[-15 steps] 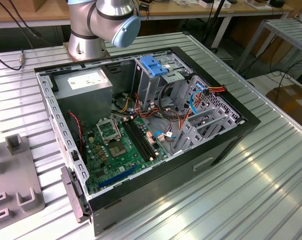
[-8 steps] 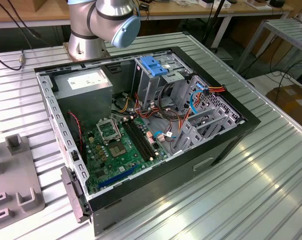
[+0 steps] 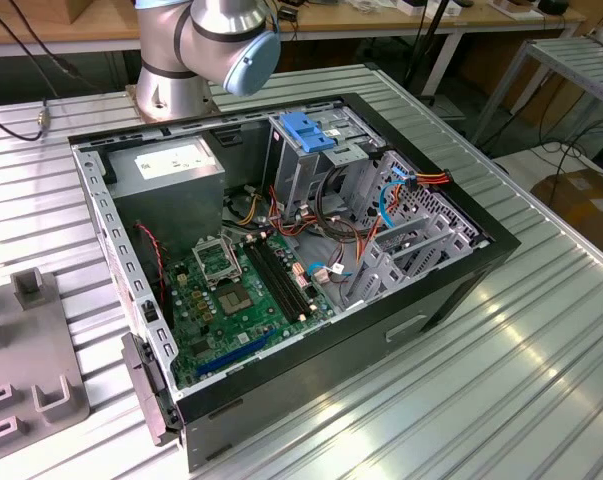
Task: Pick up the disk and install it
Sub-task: 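Reach for the disk, then pick up the disk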
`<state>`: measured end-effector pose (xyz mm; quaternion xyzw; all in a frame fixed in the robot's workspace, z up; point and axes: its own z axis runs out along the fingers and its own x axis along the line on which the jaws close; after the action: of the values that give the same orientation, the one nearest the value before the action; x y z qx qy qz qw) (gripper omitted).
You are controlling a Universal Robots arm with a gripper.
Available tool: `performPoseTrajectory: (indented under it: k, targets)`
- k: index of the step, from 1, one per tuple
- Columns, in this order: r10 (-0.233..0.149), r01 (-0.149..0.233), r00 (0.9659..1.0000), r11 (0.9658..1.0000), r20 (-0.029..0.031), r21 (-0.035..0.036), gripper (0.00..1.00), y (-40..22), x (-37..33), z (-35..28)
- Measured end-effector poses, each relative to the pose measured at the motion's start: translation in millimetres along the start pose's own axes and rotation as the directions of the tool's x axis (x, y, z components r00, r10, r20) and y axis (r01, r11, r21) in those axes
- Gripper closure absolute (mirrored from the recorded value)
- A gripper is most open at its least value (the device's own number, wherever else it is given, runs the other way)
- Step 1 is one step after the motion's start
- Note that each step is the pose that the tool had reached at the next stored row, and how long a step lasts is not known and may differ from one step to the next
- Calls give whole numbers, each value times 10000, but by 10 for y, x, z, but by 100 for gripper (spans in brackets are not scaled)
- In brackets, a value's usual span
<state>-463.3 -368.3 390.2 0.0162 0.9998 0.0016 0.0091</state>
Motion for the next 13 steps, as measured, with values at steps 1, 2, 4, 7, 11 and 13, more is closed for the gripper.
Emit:
performPoseTrajectory:
  k: [1,2,4,7,11,13]
  targets:
    - [1,-1,10000,10000,0,0,90,0,0,0]
    - [2,-2,10000,10000,-1,0,90,0,0,-1]
    - [0,0,10000,10000,-1,0,90,-3,0,-1]
    - [-6,6,10000,10000,-1,0,90,-30,-1,-1]
    - [-6,6,10000,10000,-1,1,90,-34,-1,-1]
    - [-6,6,10000,10000,-1,0,90,-36,-1,-1]
